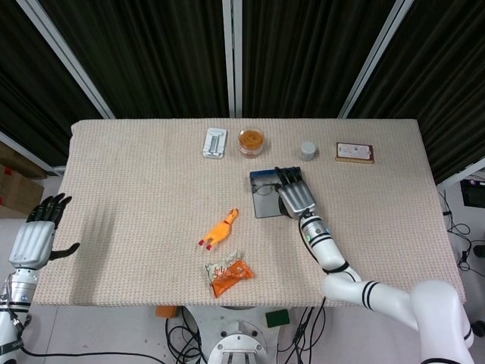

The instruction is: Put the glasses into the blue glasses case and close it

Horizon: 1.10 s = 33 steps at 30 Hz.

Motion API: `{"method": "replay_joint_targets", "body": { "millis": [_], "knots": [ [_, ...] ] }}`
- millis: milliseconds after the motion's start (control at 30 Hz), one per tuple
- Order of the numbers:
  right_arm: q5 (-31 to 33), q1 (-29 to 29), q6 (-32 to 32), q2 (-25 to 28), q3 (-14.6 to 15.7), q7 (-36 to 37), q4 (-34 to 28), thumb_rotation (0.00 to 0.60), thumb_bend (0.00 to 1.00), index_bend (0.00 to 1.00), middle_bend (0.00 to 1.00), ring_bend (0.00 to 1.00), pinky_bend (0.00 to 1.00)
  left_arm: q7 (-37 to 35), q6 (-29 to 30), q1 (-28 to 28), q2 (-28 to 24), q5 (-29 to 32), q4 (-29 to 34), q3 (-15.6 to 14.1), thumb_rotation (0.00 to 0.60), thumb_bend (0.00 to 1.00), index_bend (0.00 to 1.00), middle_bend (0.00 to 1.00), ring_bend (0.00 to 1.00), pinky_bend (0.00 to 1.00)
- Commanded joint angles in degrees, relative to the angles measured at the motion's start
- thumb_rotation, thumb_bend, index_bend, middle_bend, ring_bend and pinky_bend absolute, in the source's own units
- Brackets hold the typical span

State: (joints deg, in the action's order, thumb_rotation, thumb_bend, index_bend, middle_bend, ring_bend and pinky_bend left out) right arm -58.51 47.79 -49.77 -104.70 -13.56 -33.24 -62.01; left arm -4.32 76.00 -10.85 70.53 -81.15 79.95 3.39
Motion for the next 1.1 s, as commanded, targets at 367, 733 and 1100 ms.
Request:
{"method": "replay_joint_targets", "body": {
  "millis": [367,733,1100],
  "knots": [
    [1.87,3.66,0.96,-4.07,-1.44,-2.29,6.86,0.436,0.82,0.35,0.00,0.00,0.00,-0.26,-0.27,-0.18,-0.39,0.29,-0.27,0.18,0.593,0.13,0.10,0.04,0.00,0.14],
    [3.68,4.90,1.31,-6.46,-2.56,-2.70,10.87,0.437,0.82,0.26,0.00,0.00,0.00,-1.03,-0.19,0.28,-0.18,0.68,-1.00,0.00,0.593,0.13,0.10,0.04,0.00,0.14],
    [0.52,-0.34,-3.62,-0.11,1.60,-2.73,-1.42,0.434,0.78,0.19,0.00,0.00,0.00,-0.75,0.19,0.52,-0.32,0.45,-0.44,-0.12,0.596,0.13,0.10,0.04,0.00,0.14]
  ]
}}
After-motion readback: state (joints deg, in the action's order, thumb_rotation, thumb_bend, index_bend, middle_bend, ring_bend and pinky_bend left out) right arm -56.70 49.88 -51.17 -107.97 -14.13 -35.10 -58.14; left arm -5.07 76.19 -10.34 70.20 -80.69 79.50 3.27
